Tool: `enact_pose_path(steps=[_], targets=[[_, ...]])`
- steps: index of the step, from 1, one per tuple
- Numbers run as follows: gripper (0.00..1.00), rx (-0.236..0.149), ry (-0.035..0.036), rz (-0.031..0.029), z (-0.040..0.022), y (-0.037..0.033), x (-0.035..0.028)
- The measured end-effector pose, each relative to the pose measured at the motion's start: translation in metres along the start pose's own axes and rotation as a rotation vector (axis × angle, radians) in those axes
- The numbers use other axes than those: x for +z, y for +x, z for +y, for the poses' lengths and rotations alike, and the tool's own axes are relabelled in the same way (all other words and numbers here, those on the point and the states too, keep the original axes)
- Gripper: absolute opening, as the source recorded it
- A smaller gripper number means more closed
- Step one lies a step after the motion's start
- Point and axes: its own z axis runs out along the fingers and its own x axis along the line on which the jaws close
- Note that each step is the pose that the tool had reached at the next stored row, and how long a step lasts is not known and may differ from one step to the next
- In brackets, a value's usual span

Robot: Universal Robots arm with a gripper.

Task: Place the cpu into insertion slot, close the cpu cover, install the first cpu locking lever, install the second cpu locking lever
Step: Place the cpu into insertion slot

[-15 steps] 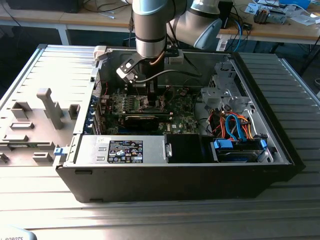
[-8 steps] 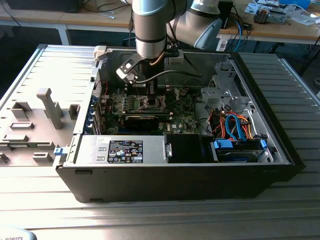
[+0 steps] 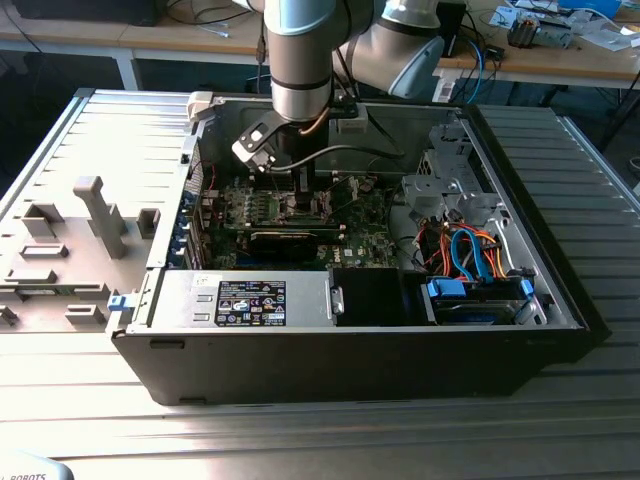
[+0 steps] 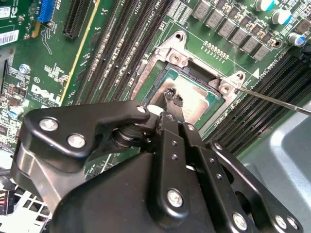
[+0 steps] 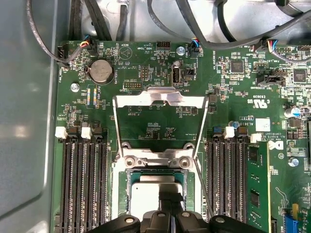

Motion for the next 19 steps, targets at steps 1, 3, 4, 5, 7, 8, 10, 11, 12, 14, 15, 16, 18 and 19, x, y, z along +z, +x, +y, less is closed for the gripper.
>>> enact_pose_path(steps=[1,3,4,5,7,8,10,11,12,14,15,16,18,19], targets=[[0.11,0.000,-0.0002,0.0002,0.0000,0.0000,0.0001],[0.11,0.000,-0.0005,0.0004,0.0006,-0.0003,-0.0098],[0.11,0.000,-0.0005,0.0004,0.0008,-0.0004,-0.0137],[0.11,0.000,-0.0007,0.0006,0.0011,-0.0006,-0.0180],[0.11,0.000,-0.0006,0.0005,0.0017,-0.0010,-0.0283],[0.11,0.000,-0.0005,0.0005,0.0021,-0.0013,-0.0360],[0.11,0.000,0.0001,0.0084,0.0023,-0.0014,-0.0372],[0.11,0.001,0.0126,0.0320,0.0025,-0.0013,-0.0373],[0.11,0.001,0.0424,0.0411,0.0032,-0.0013,-0.0373],[0.11,0.001,0.0600,0.0395,0.0043,-0.0014,-0.0385],[0.11,0.000,0.0601,0.0396,0.0045,-0.0014,-0.0396],[0.11,0.000,0.0603,0.0395,0.0047,-0.0015,-0.0415],[0.11,-0.001,0.0603,0.0394,0.0050,-0.0017,-0.0460],[0.11,-0.001,0.0602,0.0395,0.0051,-0.0018,-0.0475]])
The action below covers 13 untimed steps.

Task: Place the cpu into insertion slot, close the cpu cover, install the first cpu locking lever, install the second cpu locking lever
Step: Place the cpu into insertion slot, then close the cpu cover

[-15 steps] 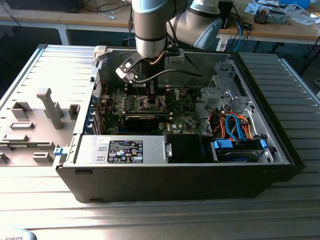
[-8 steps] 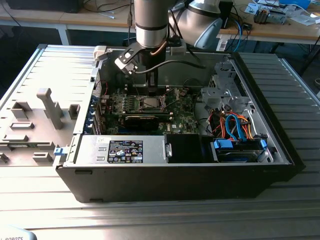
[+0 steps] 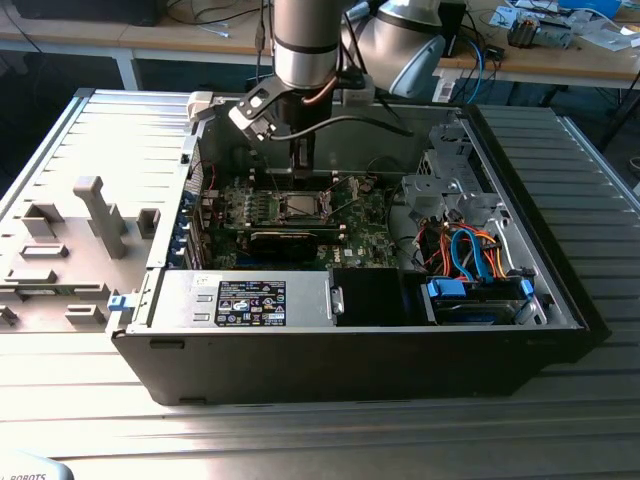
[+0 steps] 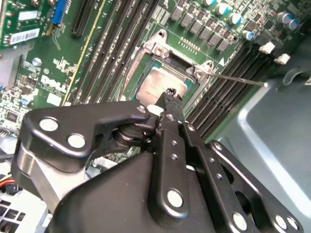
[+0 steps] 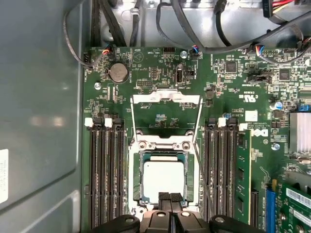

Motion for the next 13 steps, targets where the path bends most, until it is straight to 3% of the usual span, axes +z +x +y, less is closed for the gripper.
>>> enact_pose_path(steps=[8,10,13], targets=[[0.11,0.000,0.0001,-0.0004,0.0008,-0.0008,-0.0014],[0.11,0.000,0.0000,-0.0003,0.0057,-0.0008,-0.0101],[0.11,0.000,0.0000,-0.0002,0.0060,-0.0008,-0.0156]])
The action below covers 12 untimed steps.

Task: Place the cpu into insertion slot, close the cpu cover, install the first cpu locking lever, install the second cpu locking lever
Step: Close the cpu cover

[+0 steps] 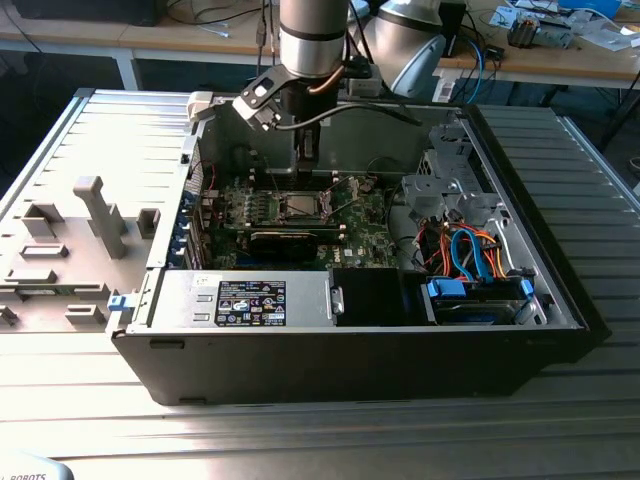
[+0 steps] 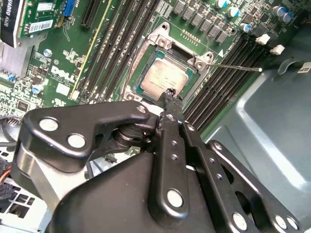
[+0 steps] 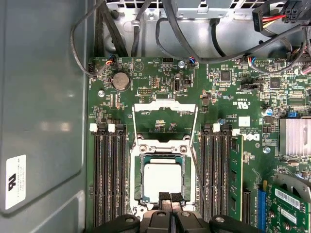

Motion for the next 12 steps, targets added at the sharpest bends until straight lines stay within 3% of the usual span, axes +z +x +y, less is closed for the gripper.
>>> enact_pose_path(steps=[4,12], targets=[[0.11,0.000,0.0000,0.0001,0.0011,0.0000,-0.0054],[0.11,0.000,0.0001,0.0001,0.0039,0.0000,-0.0100]])
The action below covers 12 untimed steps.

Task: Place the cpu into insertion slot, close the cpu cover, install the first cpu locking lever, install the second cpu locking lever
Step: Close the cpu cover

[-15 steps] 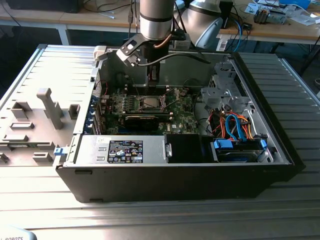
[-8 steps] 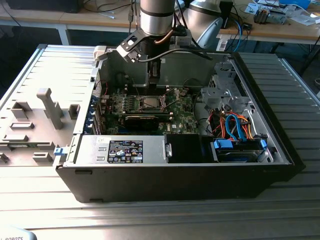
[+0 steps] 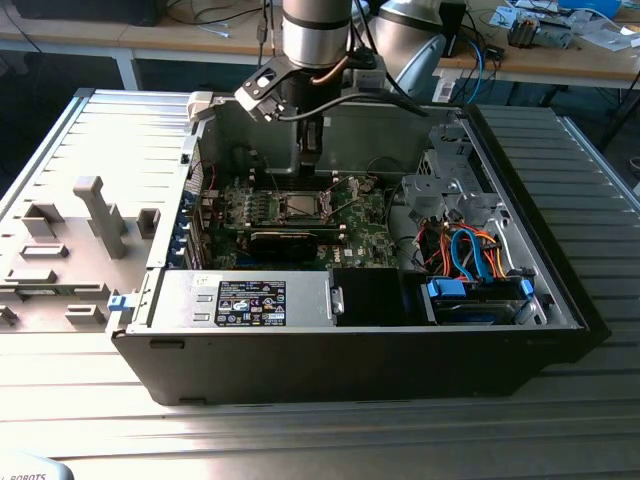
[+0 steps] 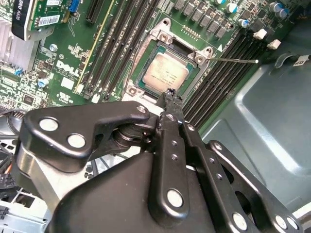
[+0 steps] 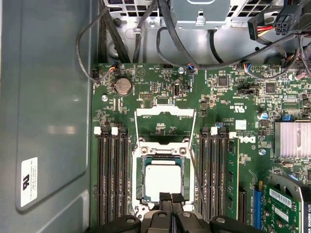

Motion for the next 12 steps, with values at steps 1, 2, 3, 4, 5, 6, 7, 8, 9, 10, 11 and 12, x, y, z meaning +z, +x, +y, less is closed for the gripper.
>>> enact_pose_path(steps=[1,2,3,4,5,6,7,8,9,10,11,12], targets=[[0.11,0.000,0.0001,0.0000,0.0006,0.0000,-0.0004],[0.11,0.000,0.0003,0.0000,0.0016,0.0000,-0.0006],[0.11,0.000,0.0005,-0.0001,0.0022,0.0000,-0.0008],[0.11,0.000,0.0006,0.0000,0.0027,0.0000,-0.0008],[0.11,0.000,0.0008,-0.0002,0.0032,-0.0001,-0.0010],[0.11,0.000,0.0011,-0.0003,0.0038,-0.0001,-0.0011],[0.11,0.000,0.0012,-0.0002,0.0045,-0.0001,-0.0011],[0.11,0.000,0.0014,-0.0001,0.0055,-0.0001,-0.0011],[0.11,0.000,0.0016,-0.0001,0.0062,-0.0001,-0.0012],[0.11,0.000,0.0018,-0.0001,0.0070,-0.0001,-0.0013],[0.11,0.000,0.0020,-0.0001,0.0078,-0.0001,-0.0013],[0.11,0.000,0.0022,-0.0001,0.0084,-0.0001,-0.0014]])
